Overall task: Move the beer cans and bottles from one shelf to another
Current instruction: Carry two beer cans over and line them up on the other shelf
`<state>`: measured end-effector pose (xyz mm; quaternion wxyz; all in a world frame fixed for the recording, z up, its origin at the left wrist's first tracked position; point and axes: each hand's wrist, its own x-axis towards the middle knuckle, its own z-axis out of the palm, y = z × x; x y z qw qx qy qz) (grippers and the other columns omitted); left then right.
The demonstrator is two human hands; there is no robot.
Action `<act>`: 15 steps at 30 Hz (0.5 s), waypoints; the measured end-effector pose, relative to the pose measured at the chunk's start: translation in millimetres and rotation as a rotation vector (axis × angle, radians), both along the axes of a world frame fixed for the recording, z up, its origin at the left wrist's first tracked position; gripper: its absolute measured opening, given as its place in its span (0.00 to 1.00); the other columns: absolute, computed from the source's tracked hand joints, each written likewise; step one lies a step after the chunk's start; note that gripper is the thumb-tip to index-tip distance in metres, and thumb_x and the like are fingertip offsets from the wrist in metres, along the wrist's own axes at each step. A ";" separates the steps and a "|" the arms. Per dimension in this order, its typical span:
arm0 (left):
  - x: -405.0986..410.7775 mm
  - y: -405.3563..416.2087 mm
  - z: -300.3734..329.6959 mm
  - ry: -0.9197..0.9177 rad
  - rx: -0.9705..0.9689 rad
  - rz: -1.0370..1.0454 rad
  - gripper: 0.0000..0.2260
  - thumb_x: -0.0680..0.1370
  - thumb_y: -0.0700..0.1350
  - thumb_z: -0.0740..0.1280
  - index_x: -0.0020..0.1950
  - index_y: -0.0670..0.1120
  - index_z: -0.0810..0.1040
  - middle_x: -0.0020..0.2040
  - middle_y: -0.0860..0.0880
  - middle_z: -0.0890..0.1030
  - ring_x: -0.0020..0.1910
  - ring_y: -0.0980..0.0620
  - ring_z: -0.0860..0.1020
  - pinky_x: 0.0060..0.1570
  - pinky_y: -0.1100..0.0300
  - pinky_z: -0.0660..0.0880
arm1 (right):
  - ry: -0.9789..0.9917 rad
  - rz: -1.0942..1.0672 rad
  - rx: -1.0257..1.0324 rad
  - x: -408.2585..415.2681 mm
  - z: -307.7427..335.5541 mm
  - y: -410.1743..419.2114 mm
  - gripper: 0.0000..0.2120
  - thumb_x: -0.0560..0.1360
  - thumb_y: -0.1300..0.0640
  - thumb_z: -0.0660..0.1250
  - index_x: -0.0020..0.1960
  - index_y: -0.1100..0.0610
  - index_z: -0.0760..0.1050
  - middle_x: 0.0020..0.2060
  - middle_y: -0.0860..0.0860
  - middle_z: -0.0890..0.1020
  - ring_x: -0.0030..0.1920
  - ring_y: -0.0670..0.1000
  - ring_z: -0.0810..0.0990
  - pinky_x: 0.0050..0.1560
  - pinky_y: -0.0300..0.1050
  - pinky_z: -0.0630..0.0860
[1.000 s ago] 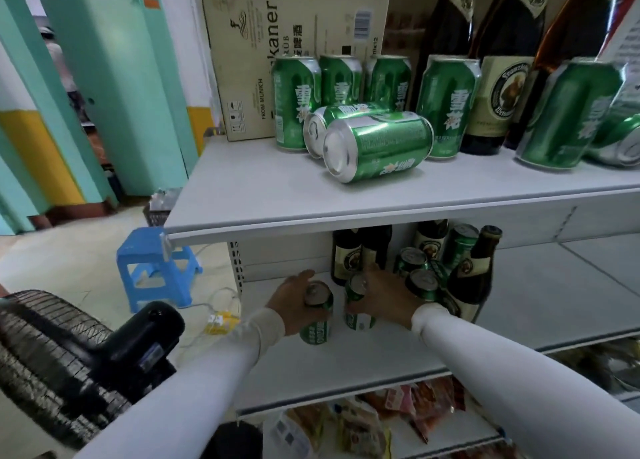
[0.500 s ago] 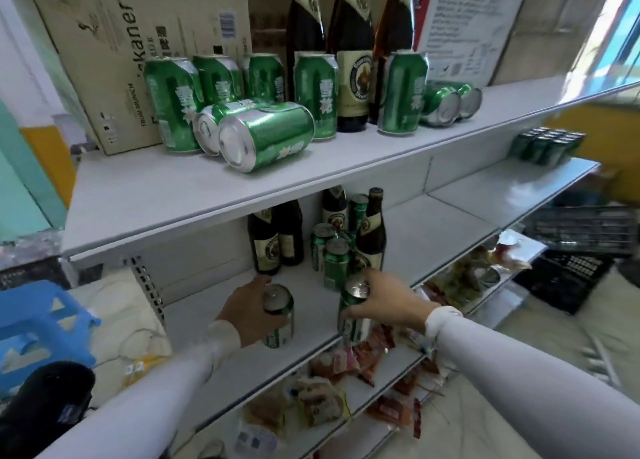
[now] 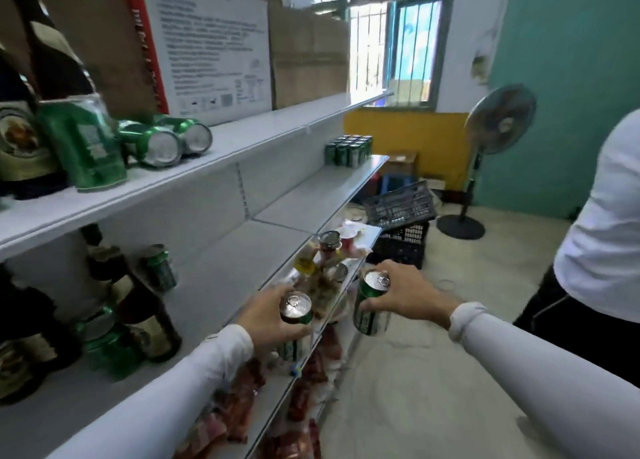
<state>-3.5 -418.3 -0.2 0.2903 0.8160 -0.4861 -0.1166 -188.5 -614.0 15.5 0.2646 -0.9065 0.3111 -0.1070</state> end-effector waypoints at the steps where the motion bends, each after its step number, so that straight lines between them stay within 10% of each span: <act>1: -12.7 -27.8 0.6 -0.004 -0.007 -0.034 0.34 0.54 0.66 0.68 0.54 0.49 0.79 0.45 0.54 0.81 0.46 0.55 0.80 0.46 0.62 0.75 | 0.011 -0.049 -0.017 -20.5 2.7 -24.0 0.29 0.63 0.39 0.78 0.56 0.52 0.73 0.47 0.47 0.79 0.50 0.50 0.78 0.49 0.45 0.73; 8: -81.0 -196.2 -0.6 0.002 -0.006 -0.219 0.30 0.58 0.61 0.74 0.55 0.49 0.78 0.47 0.54 0.82 0.47 0.55 0.80 0.49 0.61 0.76 | 0.041 -0.235 -0.093 -122.8 17.6 -148.5 0.24 0.61 0.36 0.76 0.48 0.47 0.73 0.44 0.44 0.79 0.45 0.49 0.77 0.37 0.41 0.69; 15: -97.7 -341.0 -13.5 -0.051 0.019 -0.371 0.32 0.61 0.59 0.76 0.61 0.49 0.75 0.51 0.51 0.81 0.49 0.53 0.79 0.52 0.58 0.77 | 0.073 -0.302 -0.080 -138.0 6.2 -253.1 0.28 0.60 0.34 0.76 0.52 0.49 0.74 0.46 0.46 0.78 0.47 0.51 0.77 0.48 0.48 0.77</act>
